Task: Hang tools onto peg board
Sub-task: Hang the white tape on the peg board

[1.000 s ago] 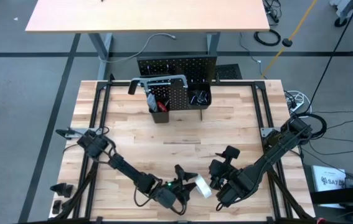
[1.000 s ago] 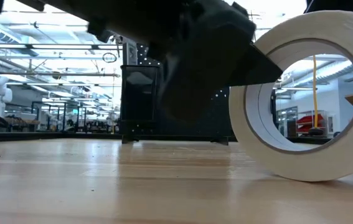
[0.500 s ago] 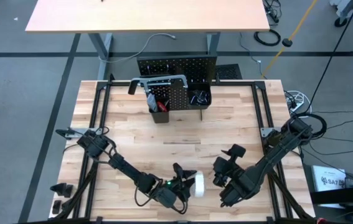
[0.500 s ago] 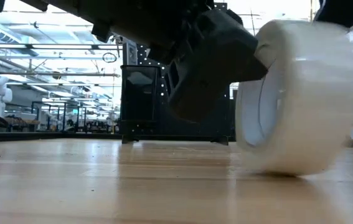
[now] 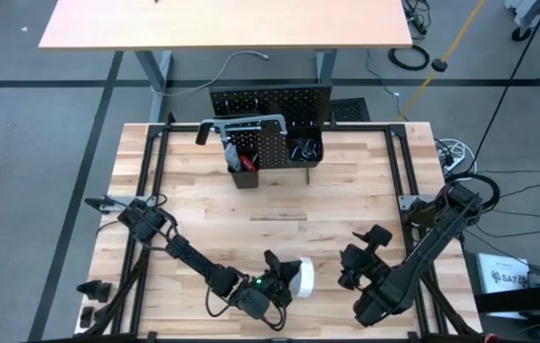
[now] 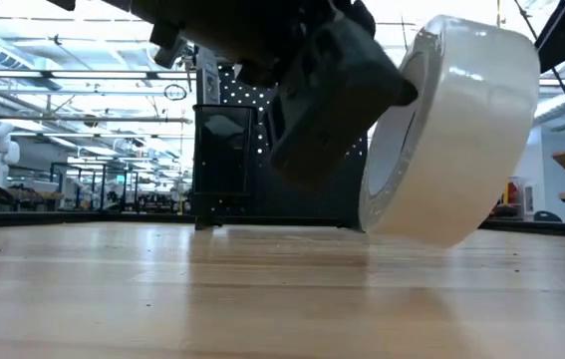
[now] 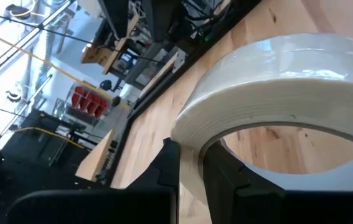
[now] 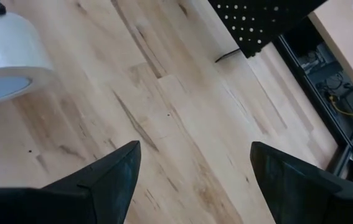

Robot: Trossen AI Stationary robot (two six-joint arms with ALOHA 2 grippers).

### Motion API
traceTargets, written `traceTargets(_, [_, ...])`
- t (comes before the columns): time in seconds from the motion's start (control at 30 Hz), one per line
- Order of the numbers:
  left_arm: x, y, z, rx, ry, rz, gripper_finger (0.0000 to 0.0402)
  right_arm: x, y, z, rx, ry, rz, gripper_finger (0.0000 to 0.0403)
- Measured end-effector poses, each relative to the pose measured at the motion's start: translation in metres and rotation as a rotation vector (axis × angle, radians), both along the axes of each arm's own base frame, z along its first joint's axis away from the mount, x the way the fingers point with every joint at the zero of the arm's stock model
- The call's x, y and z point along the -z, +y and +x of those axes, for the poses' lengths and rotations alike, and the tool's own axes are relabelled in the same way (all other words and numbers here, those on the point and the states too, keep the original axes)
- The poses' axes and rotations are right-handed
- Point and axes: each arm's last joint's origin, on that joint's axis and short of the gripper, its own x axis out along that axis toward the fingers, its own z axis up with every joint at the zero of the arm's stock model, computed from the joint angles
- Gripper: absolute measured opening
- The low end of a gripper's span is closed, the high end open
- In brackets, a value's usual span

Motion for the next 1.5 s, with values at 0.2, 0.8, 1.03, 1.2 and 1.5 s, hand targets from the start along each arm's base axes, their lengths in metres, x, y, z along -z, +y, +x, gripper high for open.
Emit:
traceTargets(0.2, [-0.002, 0.007, 0.000, -0.127, 0.002, 0.083, 0.0032, 0.000, 0.001, -0.001, -0.002, -0.002, 0.000, 0.0297])
traceTargets(0.8, [-0.021, 0.150, 0.053, -0.786, 0.172, 0.347, 0.0030, 0.000, 0.002, -0.002, -0.070, 0.060, -0.032, 0.0297])
traceTargets(1.03, [-0.021, 0.206, 0.061, -0.885, 0.182, 0.327, 0.0030, 0.000, -0.004, -0.013, -0.129, 0.080, -0.075, 0.0297])
traceTargets(1.2, [-0.027, 0.216, 0.066, -0.855, 0.157, 0.300, 0.0030, 0.003, -0.023, -0.029, -0.090, 0.061, -0.076, 0.0297])
traceTargets(1.5, [-0.040, 0.226, 0.074, -0.847, 0.121, 0.273, 0.0030, 0.018, -0.052, -0.053, -0.006, 0.003, -0.060, 0.0297])
